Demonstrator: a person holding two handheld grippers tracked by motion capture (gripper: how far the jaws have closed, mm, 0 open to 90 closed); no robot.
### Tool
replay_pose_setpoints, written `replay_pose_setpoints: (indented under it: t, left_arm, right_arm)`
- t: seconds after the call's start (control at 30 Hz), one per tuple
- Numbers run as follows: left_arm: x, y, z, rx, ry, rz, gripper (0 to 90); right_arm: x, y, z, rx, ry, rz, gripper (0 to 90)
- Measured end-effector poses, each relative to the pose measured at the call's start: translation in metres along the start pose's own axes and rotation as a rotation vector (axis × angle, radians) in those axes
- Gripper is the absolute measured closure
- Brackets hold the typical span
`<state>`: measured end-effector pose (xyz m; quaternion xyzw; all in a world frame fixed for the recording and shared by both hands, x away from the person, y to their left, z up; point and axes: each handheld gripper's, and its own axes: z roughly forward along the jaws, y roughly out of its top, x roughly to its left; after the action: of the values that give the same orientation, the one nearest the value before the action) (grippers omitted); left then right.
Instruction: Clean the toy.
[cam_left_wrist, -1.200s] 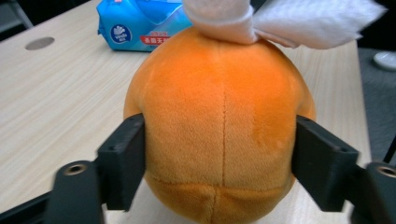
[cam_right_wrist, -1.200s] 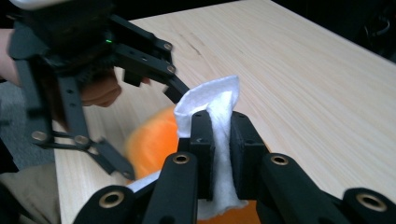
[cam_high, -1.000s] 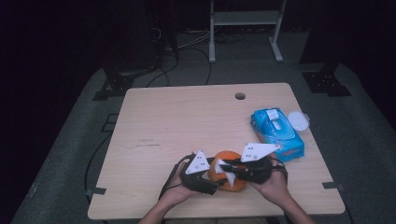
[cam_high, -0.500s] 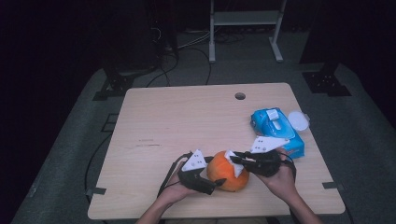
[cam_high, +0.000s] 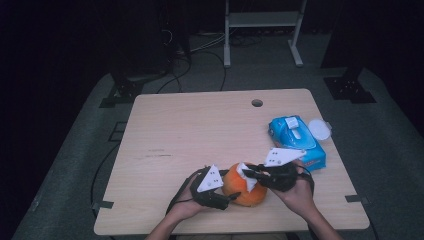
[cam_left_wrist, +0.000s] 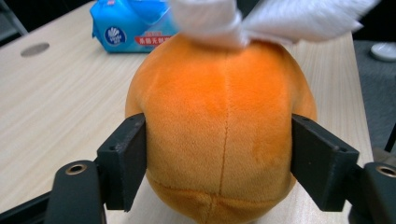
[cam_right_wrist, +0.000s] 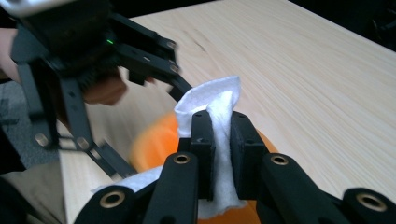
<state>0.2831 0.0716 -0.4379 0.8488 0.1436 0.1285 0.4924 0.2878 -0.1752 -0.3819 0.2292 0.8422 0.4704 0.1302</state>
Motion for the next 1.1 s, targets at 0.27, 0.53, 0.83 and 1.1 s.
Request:
replay_pose_setpoints:
  t: [0.27, 0.53, 0.83, 1.1]
  left_arm:
    - [0.004, 0.004, -0.004, -0.034, -0.027, -0.047, 11.4]
    - [0.014, -0.006, -0.008, 0.005, -0.014, -0.048, 25.7]
    - [0.008, 0.001, -0.008, -0.029, -0.030, -0.031, 19.9]
    - [0.016, -0.011, -0.012, -0.006, -0.035, -0.026, 26.7]
  right_arm:
    - [0.008, 0.000, 0.009, 0.011, 0.014, -0.009, 80.5]
    - [0.003, -0.003, 0.007, 0.035, -0.010, -0.028, 80.5]
    - [0.001, -0.007, 0.010, 0.034, 0.006, 0.009, 80.4]
    - [0.008, -0.004, 0.014, 0.055, 0.000, -0.040, 80.3]
